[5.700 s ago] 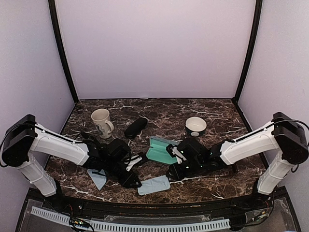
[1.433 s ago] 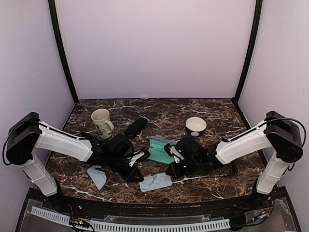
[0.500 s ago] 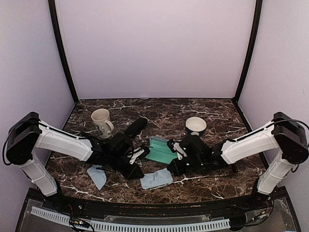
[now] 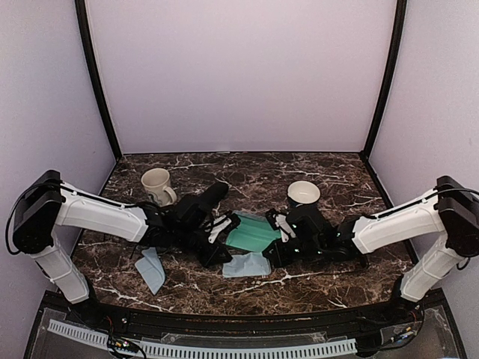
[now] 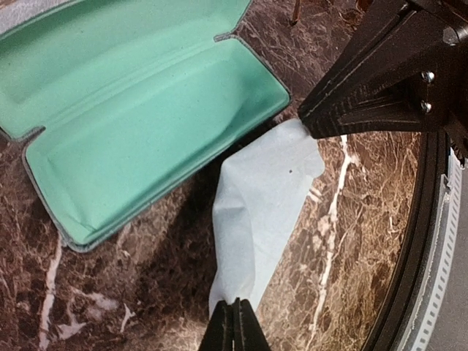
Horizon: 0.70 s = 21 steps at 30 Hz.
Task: Organize the sunglasses
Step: Pick up the folded cleaning cloth from the center of the board, then place the folded cleaning cloth in the sunglasses case.
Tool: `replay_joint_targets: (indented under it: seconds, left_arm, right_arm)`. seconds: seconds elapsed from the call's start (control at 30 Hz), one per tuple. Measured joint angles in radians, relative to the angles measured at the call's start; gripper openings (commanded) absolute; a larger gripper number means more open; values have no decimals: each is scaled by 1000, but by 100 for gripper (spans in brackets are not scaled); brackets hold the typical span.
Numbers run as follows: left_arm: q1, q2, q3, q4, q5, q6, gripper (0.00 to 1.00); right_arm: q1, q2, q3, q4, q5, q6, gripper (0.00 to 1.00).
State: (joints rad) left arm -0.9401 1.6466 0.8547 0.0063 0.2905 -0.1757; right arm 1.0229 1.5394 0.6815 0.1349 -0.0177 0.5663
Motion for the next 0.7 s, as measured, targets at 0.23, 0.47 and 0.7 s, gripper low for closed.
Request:
replay_joint_targets:
  seconds: [0.23,0.47,0.7]
  left_arm:
    - [39,53,99,-16,-4,47,0]
    - [75,130,205,-37,-6,90,0]
    - [103,195,280,-70,-18,118,0]
  right_arm:
    - [-26,-26,-19,0,31,1,0]
    - [-58,-46,-22,0,68,-5,0]
    - [-95,-41,-18,0,82,-26,0]
